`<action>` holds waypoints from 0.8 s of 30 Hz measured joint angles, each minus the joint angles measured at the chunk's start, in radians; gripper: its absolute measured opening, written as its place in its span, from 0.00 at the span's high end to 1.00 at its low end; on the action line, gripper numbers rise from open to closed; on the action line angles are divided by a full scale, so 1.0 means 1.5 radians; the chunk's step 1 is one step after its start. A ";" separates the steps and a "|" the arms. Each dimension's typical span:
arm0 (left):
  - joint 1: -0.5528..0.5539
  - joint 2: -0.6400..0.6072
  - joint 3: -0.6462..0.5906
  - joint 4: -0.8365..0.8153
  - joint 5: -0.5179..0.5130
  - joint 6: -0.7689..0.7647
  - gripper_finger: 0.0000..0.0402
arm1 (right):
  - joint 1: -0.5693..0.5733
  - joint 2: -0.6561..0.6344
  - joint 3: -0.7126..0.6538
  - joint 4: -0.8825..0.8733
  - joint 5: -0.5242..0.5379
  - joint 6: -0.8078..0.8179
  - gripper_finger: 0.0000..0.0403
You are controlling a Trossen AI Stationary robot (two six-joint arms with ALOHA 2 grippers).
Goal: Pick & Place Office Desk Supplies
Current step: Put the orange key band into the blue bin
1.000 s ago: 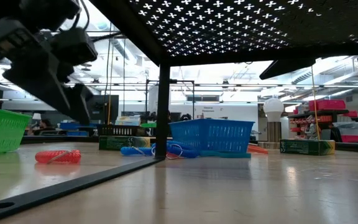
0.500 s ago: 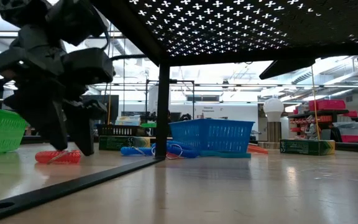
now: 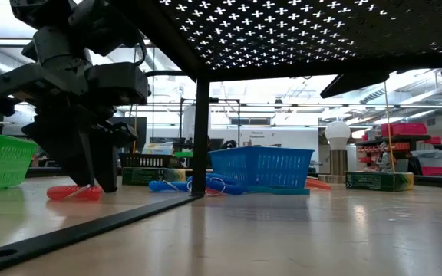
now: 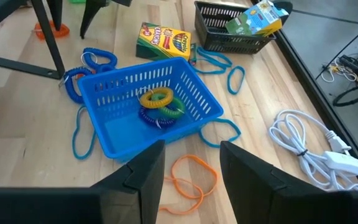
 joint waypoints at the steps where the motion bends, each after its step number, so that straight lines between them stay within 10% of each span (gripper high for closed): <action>1: -0.001 0.003 0.001 0.001 0.001 -0.004 0.59 | 0.000 0.000 0.000 0.000 0.001 0.000 0.59; 11: -0.006 0.007 0.001 0.005 -0.010 -0.001 0.95 | 0.000 0.000 0.000 0.000 0.010 0.000 0.59; 24: -0.005 -0.043 -0.001 -0.019 -0.048 0.024 0.98 | 0.000 0.000 0.000 0.000 0.009 -0.002 0.59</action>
